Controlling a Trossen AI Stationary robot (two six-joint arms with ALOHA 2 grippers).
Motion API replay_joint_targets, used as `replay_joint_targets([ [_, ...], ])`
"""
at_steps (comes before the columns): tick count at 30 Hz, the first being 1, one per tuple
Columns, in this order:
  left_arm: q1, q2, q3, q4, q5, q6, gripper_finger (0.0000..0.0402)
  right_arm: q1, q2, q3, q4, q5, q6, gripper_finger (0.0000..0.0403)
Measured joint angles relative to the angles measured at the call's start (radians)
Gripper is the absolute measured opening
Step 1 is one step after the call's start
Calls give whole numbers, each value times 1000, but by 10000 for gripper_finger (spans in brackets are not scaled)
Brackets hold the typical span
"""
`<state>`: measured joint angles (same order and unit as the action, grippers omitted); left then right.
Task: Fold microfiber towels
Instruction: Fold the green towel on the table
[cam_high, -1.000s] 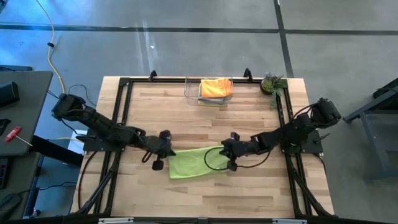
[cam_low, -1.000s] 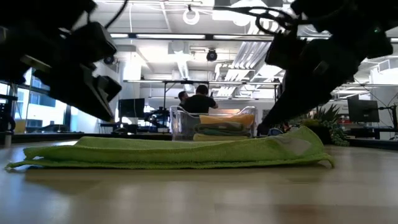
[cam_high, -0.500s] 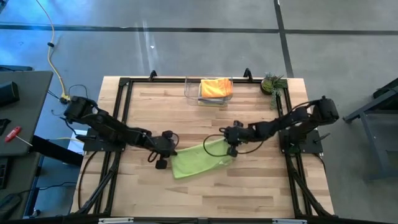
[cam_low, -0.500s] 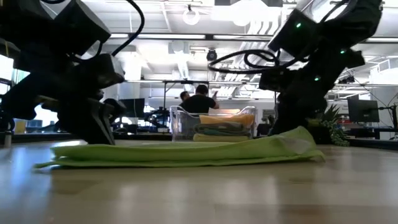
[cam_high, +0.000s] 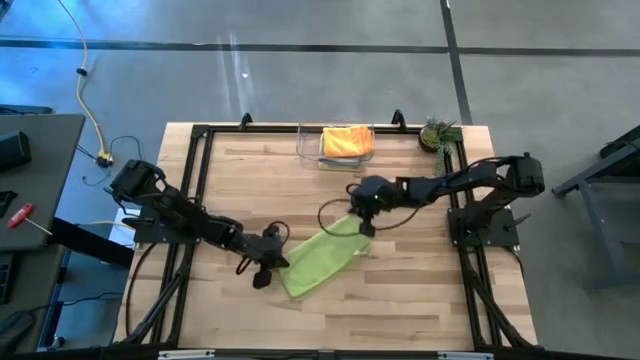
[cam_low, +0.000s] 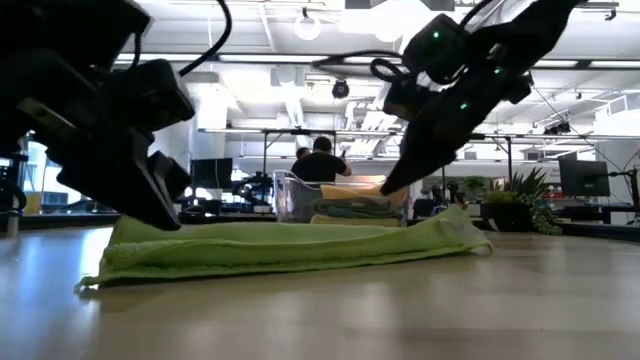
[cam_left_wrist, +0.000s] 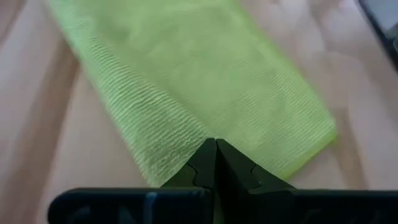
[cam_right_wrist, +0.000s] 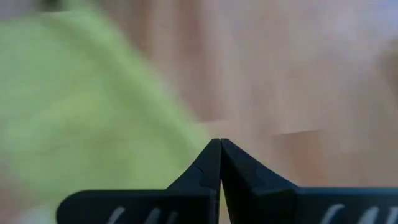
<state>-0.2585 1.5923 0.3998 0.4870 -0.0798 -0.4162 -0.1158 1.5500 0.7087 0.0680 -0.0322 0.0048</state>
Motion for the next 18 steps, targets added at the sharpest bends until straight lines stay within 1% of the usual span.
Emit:
replay_joint_targets([
  [2,-5,13,19,3,16,9,0,27,0,-2,-12,-114,49,0],
  [3,-3,13,29,-1,27,26,0,44,2,-6,-9,-150,84,0],
  [4,3,7,40,-1,35,47,0,65,6,-11,-2,-162,114,0],
  [5,14,-3,49,5,43,75,0,87,8,-19,-4,-153,146,0],
  [9,90,-32,65,-1,86,163,0,158,15,-47,-35,-21,241,0],
  [14,188,-35,64,-117,150,194,0,201,20,-70,-93,10,335,0],
  [18,191,-35,64,-170,161,203,0,259,20,-70,-131,62,356,0],
])
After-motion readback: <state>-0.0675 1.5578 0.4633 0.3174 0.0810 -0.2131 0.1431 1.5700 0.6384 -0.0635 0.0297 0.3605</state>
